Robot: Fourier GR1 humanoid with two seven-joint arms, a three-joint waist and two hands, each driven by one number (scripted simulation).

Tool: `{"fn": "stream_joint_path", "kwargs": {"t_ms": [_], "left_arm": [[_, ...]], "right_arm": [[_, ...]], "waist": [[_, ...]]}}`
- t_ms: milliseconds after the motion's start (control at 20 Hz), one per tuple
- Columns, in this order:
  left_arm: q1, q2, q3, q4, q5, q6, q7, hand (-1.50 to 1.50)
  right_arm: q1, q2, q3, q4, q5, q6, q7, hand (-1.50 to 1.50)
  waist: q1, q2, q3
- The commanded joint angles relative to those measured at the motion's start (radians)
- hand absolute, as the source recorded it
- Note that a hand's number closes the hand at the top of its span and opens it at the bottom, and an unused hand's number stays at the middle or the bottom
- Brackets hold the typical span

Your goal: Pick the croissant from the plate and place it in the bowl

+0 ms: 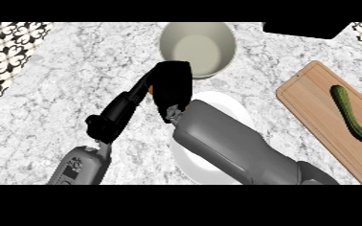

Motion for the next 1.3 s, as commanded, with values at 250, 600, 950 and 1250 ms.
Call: {"fn": "stream_joint_path", "kwargs": {"t_ms": [250, 600, 950, 1250], "left_arm": [[0.003, 0.003, 0.027, 0.025, 0.007, 0.002, -0.005, 0.0], [0.018, -0.008, 0.013, 0.023, -0.008, 0.006, 0.005, 0.0], [0.081, 0.029, 0.03, -0.033, -0.008, -0.005, -0.016, 0.0], [0.048, -0.01, 0.014, -0.069, -0.021, 0.025, 0.049, 0.0]], "right_arm": [[-0.213, 0.002, -0.056, -0.003, 0.024, -0.369, 0.123, 1.5], [-0.274, 0.002, -0.083, 0.199, -0.005, -0.462, 0.098, 1.5], [-0.379, 0.002, -0.07, 0.454, 0.085, -0.529, 0.073, 1.5], [-0.377, 0.002, -0.108, 0.648, 0.072, -0.588, -0.05, 1.5]], "waist": [[-0.027, -0.001, 0.0], [-0.06, 0.0, -0.001], [-0.063, -0.003, -0.001], [-0.071, 0.001, 0.001]]}}
